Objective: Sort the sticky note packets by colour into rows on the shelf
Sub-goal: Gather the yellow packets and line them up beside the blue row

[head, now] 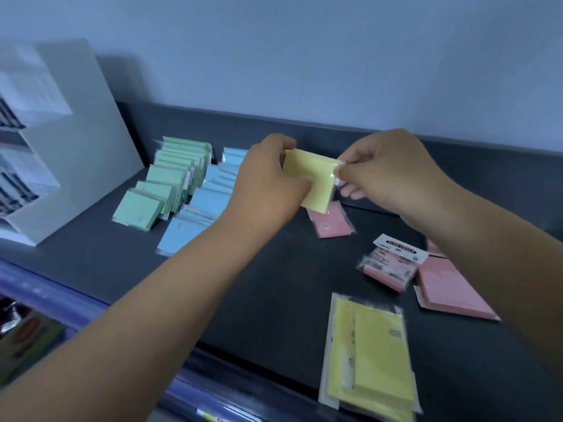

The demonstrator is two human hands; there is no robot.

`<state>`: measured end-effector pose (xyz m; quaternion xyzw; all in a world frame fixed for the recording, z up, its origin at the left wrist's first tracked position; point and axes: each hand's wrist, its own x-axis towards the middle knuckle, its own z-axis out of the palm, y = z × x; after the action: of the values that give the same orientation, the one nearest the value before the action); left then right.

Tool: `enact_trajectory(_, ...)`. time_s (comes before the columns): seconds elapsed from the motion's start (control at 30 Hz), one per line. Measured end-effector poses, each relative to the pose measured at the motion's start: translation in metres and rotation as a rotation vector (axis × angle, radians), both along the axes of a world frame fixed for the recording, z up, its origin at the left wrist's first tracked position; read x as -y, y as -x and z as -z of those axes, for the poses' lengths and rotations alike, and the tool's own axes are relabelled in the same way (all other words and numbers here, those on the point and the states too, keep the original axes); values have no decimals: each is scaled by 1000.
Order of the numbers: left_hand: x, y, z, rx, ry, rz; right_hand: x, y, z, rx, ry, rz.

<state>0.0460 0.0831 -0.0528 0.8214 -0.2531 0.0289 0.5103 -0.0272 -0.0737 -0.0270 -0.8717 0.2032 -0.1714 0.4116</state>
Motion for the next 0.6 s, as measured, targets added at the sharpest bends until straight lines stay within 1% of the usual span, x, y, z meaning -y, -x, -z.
enact_trajectory(0.13, 4, -19, -6, -95, 6, 16, 9, -22, 19, 47, 40, 11)
enact_trajectory(0.2, 6, -26, -6, -112, -21, 15, 11, -32, 28, 63, 37, 21)
enact_trajectory(0.43, 3, -43, -2, 4, -375, 70, 7, -60, 46, 91, 17, 31)
enact_trajectory(0.5, 2, -46, 0, 3, -424, 69, 6, -64, 46, 93, 42, 26)
enact_trajectory(0.6, 3, -49, -1, -9, -435, 73, 6, -69, 45, 92, 79, 27)
